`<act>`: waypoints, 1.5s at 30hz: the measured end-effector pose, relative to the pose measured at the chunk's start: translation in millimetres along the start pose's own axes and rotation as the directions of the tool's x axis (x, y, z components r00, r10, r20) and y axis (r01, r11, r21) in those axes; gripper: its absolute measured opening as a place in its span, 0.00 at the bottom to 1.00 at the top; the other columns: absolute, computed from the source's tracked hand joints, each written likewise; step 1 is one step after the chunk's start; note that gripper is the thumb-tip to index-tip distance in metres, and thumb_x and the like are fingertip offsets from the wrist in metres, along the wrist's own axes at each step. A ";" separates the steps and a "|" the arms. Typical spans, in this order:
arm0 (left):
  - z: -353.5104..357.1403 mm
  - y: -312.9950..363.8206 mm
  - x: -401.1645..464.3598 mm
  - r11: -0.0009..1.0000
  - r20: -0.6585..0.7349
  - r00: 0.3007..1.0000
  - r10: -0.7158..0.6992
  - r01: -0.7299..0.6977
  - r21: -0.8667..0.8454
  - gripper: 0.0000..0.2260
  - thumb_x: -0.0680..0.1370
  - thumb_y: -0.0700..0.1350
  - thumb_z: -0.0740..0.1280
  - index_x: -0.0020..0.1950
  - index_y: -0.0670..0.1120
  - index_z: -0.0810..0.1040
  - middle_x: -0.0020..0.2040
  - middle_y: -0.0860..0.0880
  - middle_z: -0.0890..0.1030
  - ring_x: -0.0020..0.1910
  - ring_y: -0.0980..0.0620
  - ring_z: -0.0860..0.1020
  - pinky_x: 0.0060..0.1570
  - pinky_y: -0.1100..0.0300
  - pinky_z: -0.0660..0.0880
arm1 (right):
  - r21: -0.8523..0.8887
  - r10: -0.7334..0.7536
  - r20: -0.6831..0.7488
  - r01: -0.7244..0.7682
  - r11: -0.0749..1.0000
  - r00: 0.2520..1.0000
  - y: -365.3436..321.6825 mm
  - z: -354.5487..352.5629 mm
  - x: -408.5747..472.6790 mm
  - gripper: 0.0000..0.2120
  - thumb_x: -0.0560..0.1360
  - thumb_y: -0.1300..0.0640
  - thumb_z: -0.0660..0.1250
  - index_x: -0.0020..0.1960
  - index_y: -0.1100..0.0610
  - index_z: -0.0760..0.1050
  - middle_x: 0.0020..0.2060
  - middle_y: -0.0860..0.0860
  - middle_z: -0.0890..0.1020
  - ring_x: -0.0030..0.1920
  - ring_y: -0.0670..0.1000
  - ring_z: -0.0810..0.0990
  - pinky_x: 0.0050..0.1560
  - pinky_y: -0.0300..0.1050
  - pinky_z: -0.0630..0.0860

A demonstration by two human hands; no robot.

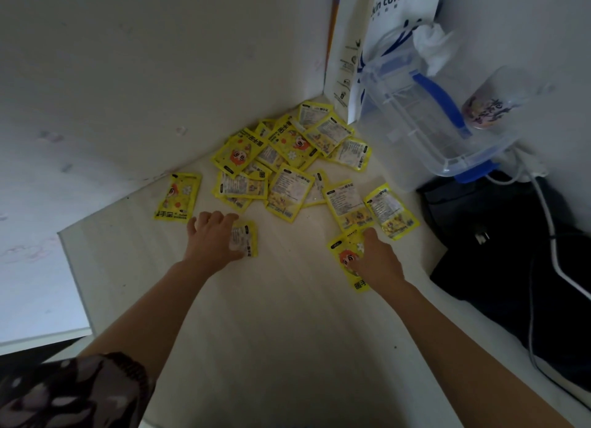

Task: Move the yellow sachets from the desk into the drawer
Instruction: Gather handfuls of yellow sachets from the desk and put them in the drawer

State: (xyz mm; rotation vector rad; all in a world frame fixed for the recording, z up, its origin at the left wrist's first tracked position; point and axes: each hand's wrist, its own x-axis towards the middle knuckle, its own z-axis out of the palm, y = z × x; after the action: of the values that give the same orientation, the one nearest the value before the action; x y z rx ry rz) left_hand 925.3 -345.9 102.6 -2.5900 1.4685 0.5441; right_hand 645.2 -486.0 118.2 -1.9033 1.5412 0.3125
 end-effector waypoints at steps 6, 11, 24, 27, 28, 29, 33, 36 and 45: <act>-13.3 -9.2 6.5 0.997 0.072 0.995 -0.073 0.072 0.013 0.27 0.71 0.59 0.72 0.65 0.48 0.73 0.59 0.47 0.75 0.63 0.46 0.71 0.63 0.49 0.65 | 0.078 -0.106 -0.044 0.109 0.991 0.993 0.7 -18.7 13.6 0.13 0.74 0.50 0.70 0.49 0.56 0.71 0.45 0.53 0.77 0.49 0.58 0.78 0.47 0.53 0.75; -27.9 -32.9 16.4 0.943 0.047 0.979 -0.197 0.202 -0.265 0.24 0.72 0.54 0.72 0.64 0.45 0.73 0.61 0.42 0.77 0.56 0.41 0.77 0.49 0.52 0.74 | 0.118 -0.097 -0.092 0.108 0.987 0.991 -0.1 -39.1 33.3 0.13 0.74 0.50 0.71 0.47 0.54 0.68 0.44 0.50 0.75 0.51 0.59 0.78 0.43 0.46 0.69; -40.6 -91.6 51.8 0.772 0.001 0.890 -0.455 0.395 -0.498 0.14 0.74 0.48 0.72 0.45 0.39 0.73 0.50 0.34 0.78 0.53 0.35 0.76 0.45 0.51 0.67 | -0.001 0.035 -0.168 -0.036 0.999 0.985 17.5 -58.5 72.1 0.21 0.72 0.46 0.70 0.54 0.63 0.73 0.53 0.63 0.78 0.53 0.64 0.77 0.51 0.51 0.72; -37.4 -95.2 57.4 0.772 -0.008 0.878 -0.478 0.416 -0.480 0.16 0.74 0.47 0.72 0.50 0.36 0.75 0.52 0.33 0.78 0.55 0.35 0.76 0.49 0.49 0.70 | -0.101 0.086 -0.178 -0.105 0.989 0.980 15.9 -57.4 73.0 0.23 0.74 0.46 0.68 0.57 0.63 0.71 0.57 0.64 0.74 0.60 0.64 0.71 0.60 0.54 0.67; -36.2 -96.3 59.1 0.771 -0.010 0.874 -0.486 0.423 -0.476 0.16 0.73 0.47 0.73 0.51 0.35 0.76 0.53 0.33 0.78 0.55 0.35 0.76 0.51 0.48 0.71 | -0.109 0.100 -0.179 -0.120 0.987 0.979 15.2 -57.2 72.6 0.24 0.74 0.46 0.68 0.59 0.63 0.70 0.58 0.64 0.73 0.62 0.64 0.69 0.62 0.54 0.65; -35.0 -96.9 60.5 0.764 -0.008 0.868 -0.496 0.432 -0.479 0.16 0.73 0.47 0.73 0.51 0.35 0.76 0.53 0.33 0.78 0.55 0.34 0.76 0.51 0.48 0.71 | -0.107 0.109 -0.184 -0.130 0.986 0.977 16.2 -56.6 73.7 0.25 0.74 0.46 0.68 0.60 0.63 0.70 0.59 0.64 0.72 0.63 0.64 0.68 0.62 0.54 0.64; -30.8 -96.6 63.2 0.731 0.031 0.857 -0.515 0.458 -0.506 0.16 0.72 0.47 0.73 0.52 0.37 0.76 0.53 0.35 0.79 0.54 0.36 0.76 0.51 0.49 0.72 | -0.100 0.125 -0.192 -0.146 0.984 0.973 18.6 -56.4 76.5 0.28 0.71 0.45 0.71 0.61 0.62 0.69 0.60 0.64 0.73 0.63 0.64 0.69 0.63 0.54 0.64; -29.6 -94.5 63.5 0.752 0.017 0.862 -0.506 0.451 -0.480 0.17 0.73 0.48 0.73 0.53 0.36 0.76 0.54 0.34 0.79 0.56 0.36 0.76 0.55 0.48 0.71 | -0.077 0.117 -0.192 -0.133 0.988 0.974 16.9 -57.6 75.9 0.27 0.69 0.46 0.74 0.58 0.63 0.71 0.56 0.62 0.78 0.59 0.63 0.75 0.59 0.54 0.68; -25.2 -90.7 58.2 0.707 0.031 0.837 -0.547 0.482 -0.517 0.17 0.70 0.50 0.74 0.50 0.39 0.79 0.51 0.37 0.80 0.53 0.35 0.77 0.54 0.48 0.74 | -0.017 0.153 -0.167 -0.158 0.987 0.974 15.0 -56.7 70.6 0.29 0.69 0.48 0.75 0.62 0.63 0.70 0.60 0.65 0.71 0.61 0.65 0.71 0.59 0.52 0.69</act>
State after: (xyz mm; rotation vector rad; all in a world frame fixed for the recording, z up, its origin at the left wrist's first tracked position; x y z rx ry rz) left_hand 1035.7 -352.2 98.0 -3.3059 0.5745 0.7767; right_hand 638.5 -577.6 116.0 -1.8743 1.8103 0.2523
